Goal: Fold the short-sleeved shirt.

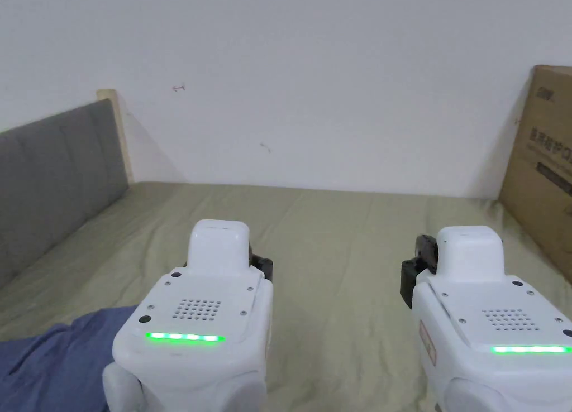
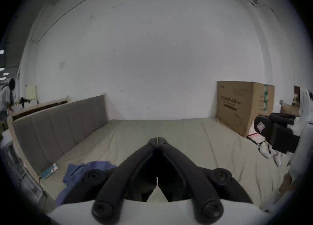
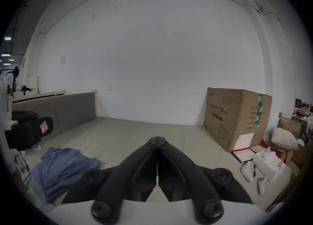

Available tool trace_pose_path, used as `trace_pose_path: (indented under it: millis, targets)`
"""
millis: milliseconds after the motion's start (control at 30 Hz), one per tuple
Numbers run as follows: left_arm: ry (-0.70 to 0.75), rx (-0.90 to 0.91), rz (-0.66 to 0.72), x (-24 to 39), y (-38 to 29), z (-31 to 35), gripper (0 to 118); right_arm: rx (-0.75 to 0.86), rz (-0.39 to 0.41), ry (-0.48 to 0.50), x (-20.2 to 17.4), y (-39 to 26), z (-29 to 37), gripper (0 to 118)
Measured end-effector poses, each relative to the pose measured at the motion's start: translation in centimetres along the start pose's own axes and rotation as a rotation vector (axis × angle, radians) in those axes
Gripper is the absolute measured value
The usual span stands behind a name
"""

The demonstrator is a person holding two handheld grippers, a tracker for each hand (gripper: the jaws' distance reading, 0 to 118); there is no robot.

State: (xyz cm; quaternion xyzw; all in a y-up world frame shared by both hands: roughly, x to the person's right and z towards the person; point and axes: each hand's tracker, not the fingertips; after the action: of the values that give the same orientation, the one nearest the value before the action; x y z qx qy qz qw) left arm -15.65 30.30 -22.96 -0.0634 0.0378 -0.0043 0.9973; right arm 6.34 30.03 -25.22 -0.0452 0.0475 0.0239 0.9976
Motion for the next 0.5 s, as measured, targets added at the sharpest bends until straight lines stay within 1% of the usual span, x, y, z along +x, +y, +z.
trace_pose_path:
  millis: [167,233,300,333,400,500]
  targets:
    - [0.227,-0.002,-0.006,-6.3,-0.1,2.7,0,-0.009,0.026,0.195,-6.1,0.4,-1.6,0]
    - [0.295,-0.012,0.007,-8.9,-0.3,4.1,0,-0.018,0.013,0.287,-9.0,0.5,-2.1,0]
    - [0.342,-0.024,0.018,-10.8,-0.6,5.3,0,-0.030,0.001,0.353,-11.4,0.5,-2.2,0]
    - [0.374,-0.036,0.016,-11.7,-0.8,5.8,0,-0.027,0.011,0.378,-12.6,0.4,-2.1,0]
    - [0.433,-0.048,0.025,-13.1,-1.2,6.6,0,-0.023,0.056,0.411,-14.6,0.1,-1.7,0]
    - [0.443,-0.061,0.043,-14.4,-1.7,6.7,0,-0.028,0.097,0.447,-16.3,-0.5,-1.2,0]
